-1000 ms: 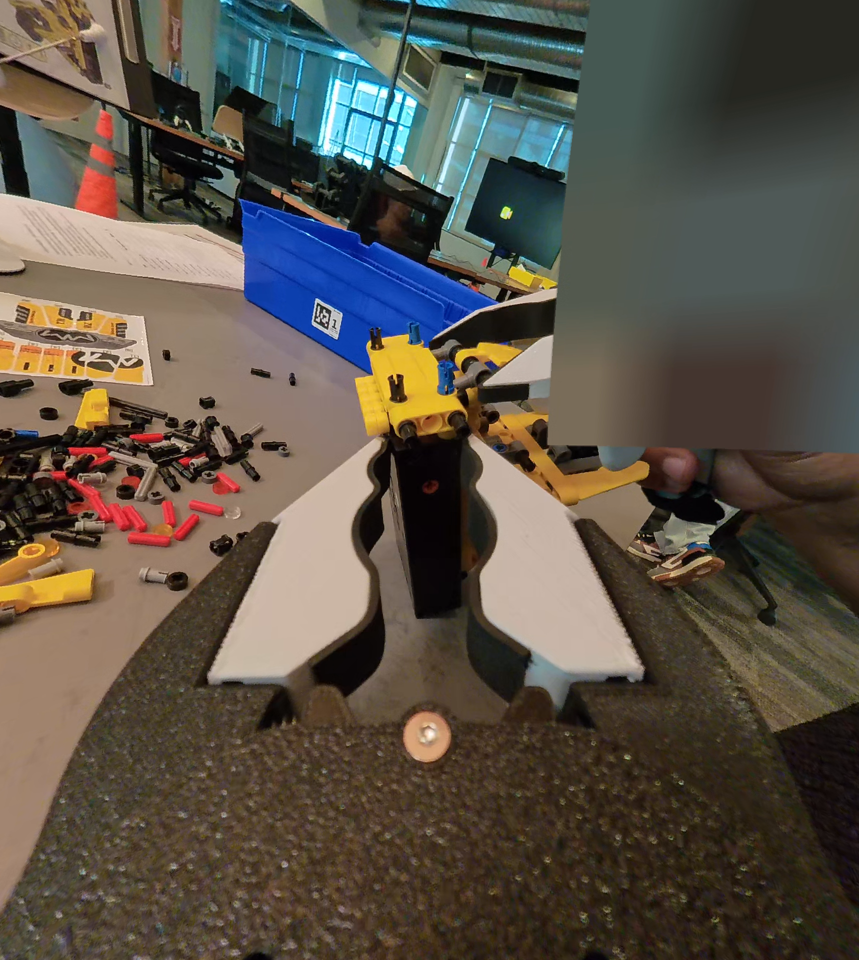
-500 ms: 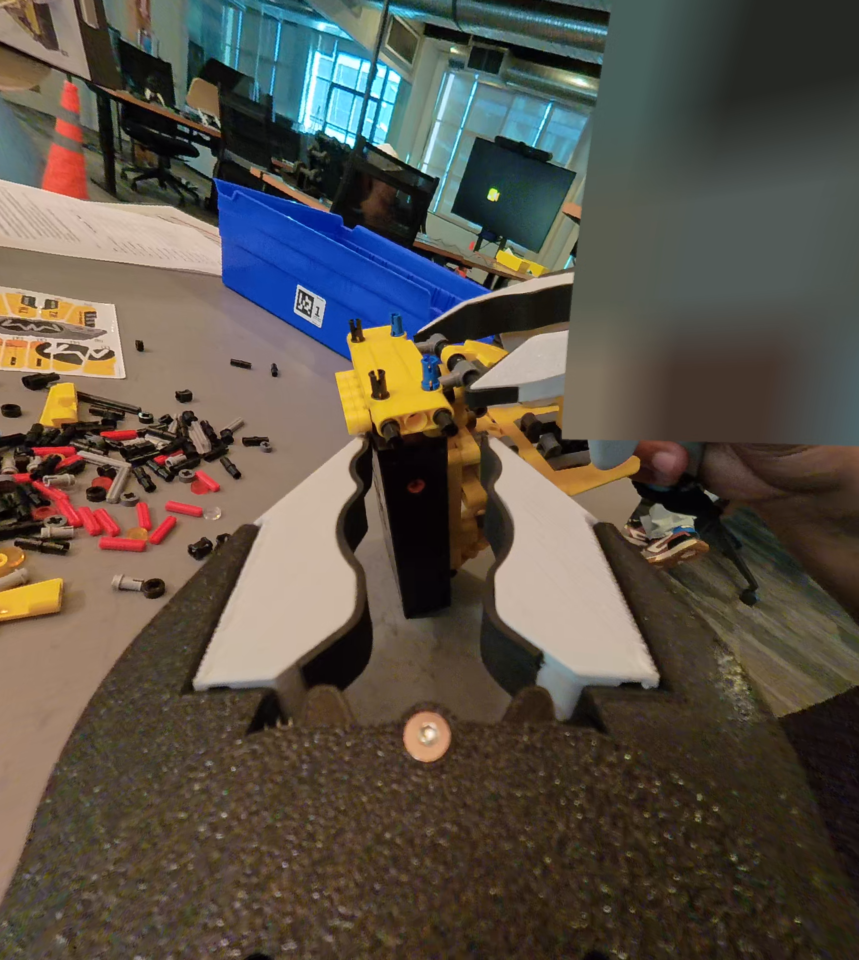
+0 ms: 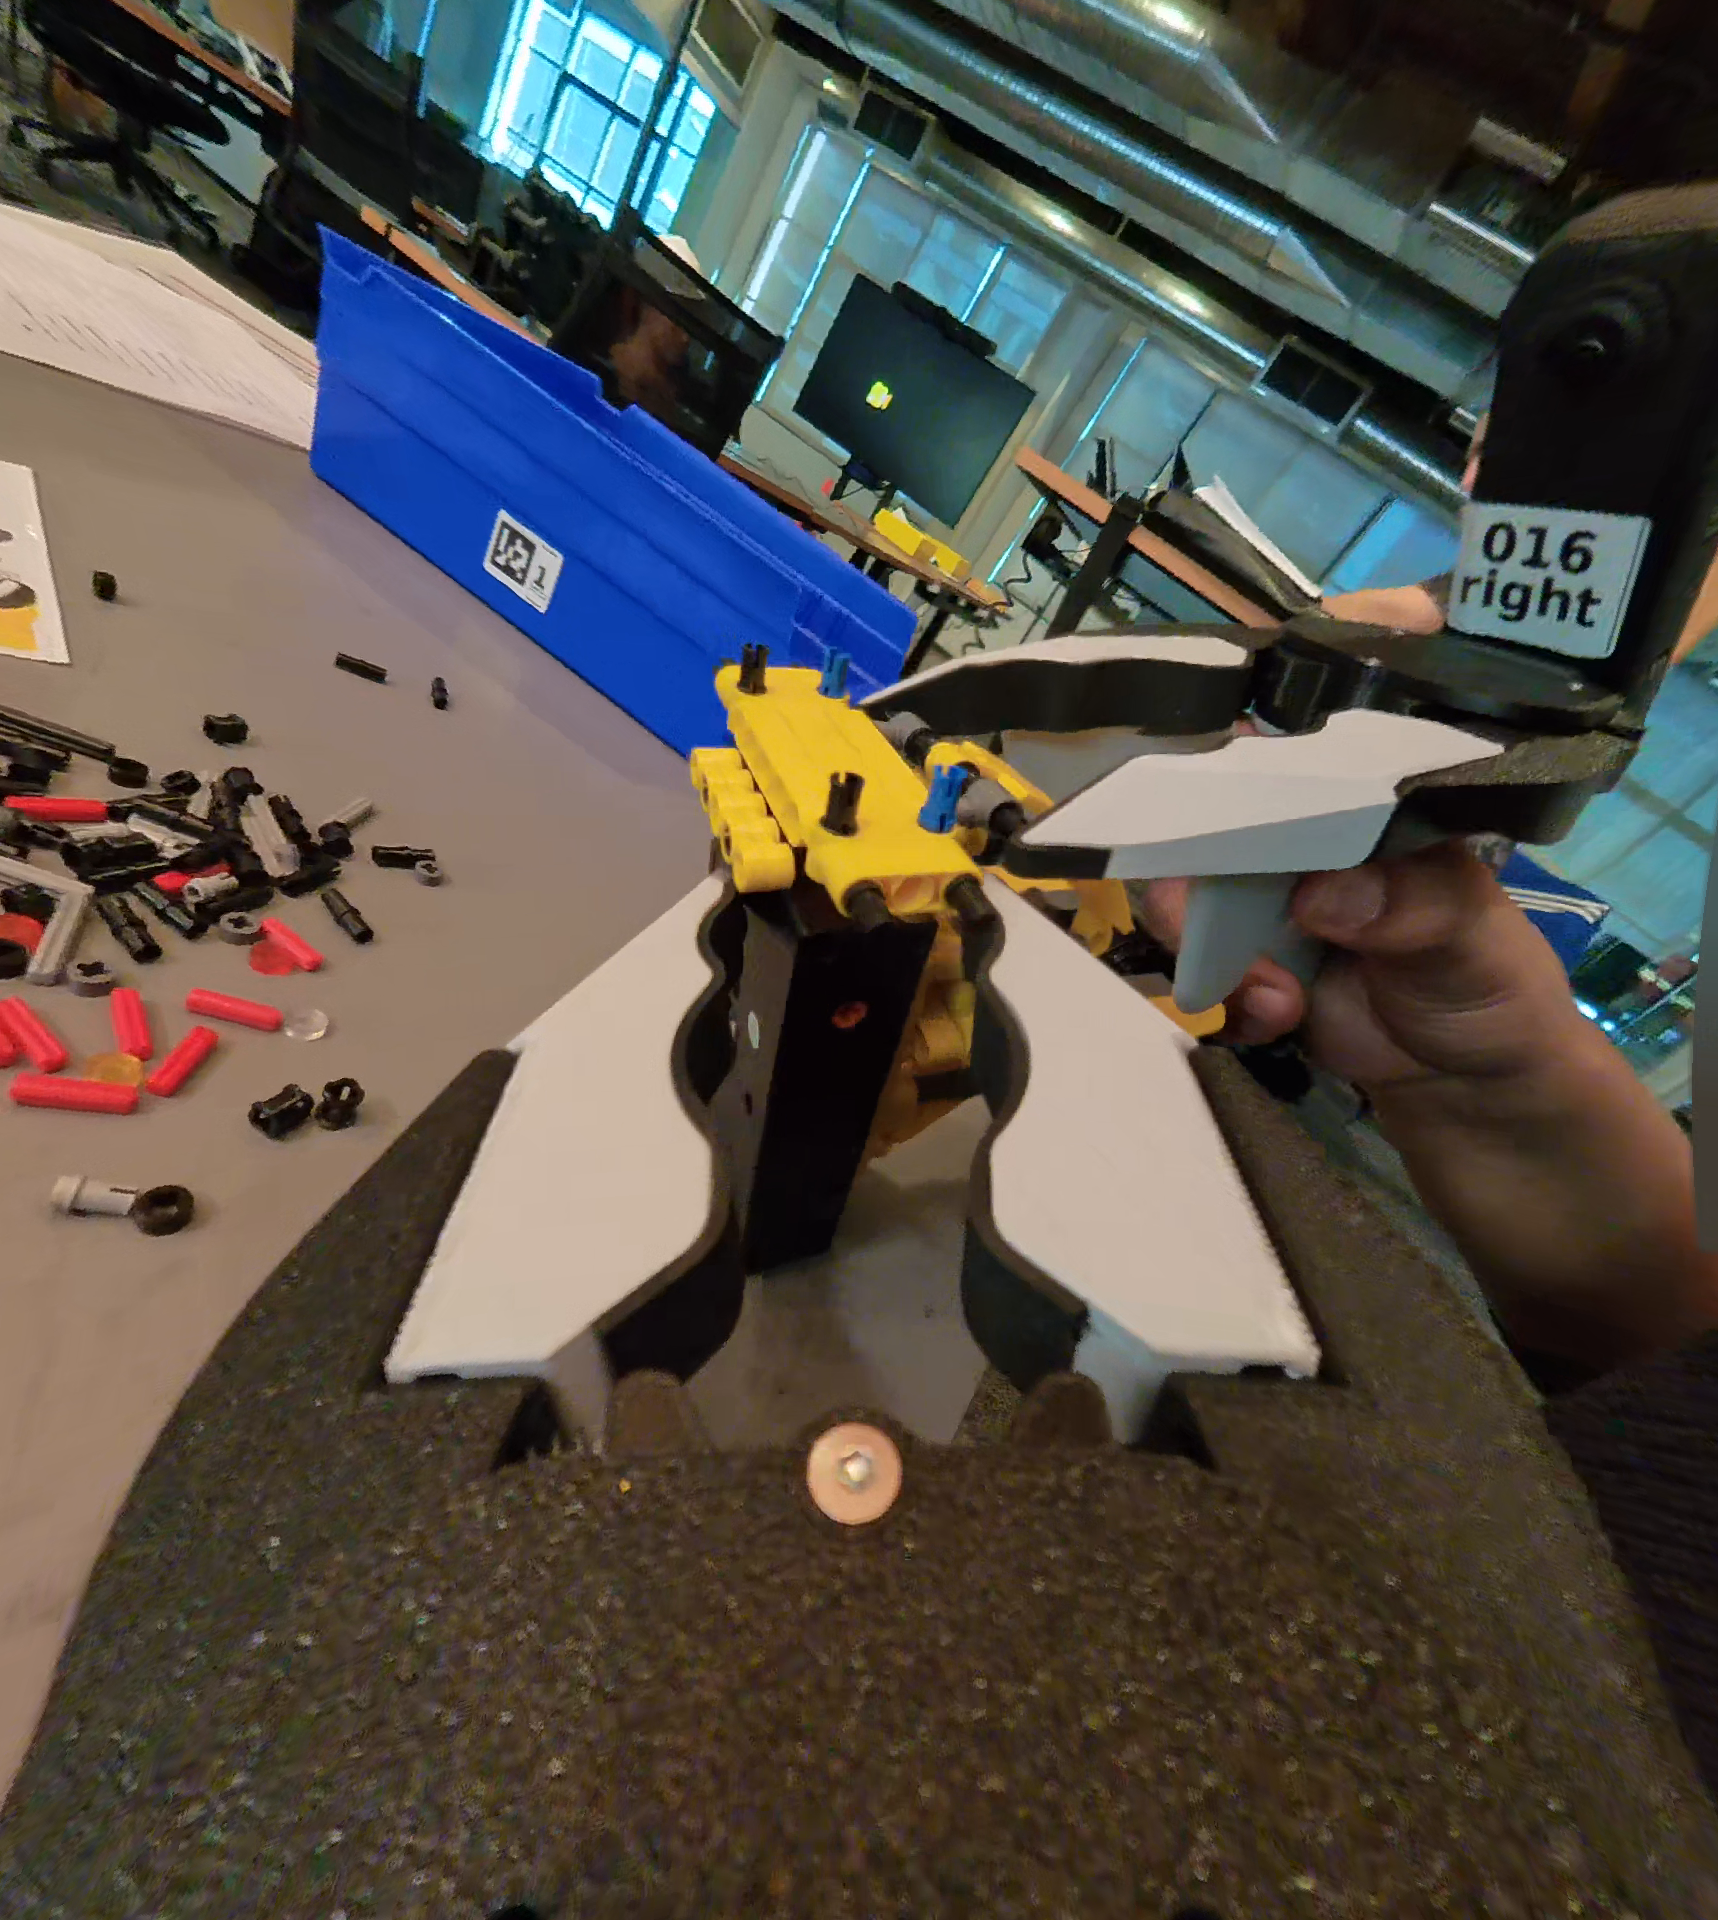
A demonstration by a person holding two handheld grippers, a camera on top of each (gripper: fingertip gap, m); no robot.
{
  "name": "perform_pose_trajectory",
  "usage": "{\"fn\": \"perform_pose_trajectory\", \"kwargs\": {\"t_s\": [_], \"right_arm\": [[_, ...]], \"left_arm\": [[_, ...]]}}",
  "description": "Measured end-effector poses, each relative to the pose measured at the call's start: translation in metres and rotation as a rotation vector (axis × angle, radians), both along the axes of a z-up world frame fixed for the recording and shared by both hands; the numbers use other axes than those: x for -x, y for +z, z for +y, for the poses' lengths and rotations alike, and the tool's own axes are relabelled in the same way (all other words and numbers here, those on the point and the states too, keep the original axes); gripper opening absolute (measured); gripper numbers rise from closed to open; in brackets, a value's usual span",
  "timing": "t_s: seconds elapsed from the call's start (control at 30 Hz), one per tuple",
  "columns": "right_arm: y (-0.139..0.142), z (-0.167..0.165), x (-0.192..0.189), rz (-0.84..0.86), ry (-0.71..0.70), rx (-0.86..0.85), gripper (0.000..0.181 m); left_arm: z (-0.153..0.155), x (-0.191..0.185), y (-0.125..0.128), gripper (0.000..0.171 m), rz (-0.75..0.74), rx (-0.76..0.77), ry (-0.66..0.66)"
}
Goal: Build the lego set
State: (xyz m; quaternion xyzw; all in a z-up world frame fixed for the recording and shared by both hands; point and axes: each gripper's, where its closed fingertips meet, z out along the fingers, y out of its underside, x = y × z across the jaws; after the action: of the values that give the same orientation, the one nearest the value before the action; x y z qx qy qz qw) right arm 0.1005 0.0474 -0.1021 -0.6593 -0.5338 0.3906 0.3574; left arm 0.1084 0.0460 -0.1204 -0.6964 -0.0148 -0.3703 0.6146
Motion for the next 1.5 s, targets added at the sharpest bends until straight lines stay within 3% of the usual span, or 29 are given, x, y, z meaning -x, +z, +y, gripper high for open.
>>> {"fn": "perform_pose_trajectory", "kwargs": {"t_s": [0.9,1.5], "right_arm": [[0.0008,0.0014,0.0024,0.015,-0.054,-0.032,0.056],[-0.0035,-0.0014,-0.0033,-0.072,-0.017,-0.039,0.056]], "left_arm": [[0.0025,0.0058,-0.0009,0.031,0.062,-0.014,0.123],[0.0011,-0.001,-0.0038,0.029,0.165,-0.023,0.133]]}}
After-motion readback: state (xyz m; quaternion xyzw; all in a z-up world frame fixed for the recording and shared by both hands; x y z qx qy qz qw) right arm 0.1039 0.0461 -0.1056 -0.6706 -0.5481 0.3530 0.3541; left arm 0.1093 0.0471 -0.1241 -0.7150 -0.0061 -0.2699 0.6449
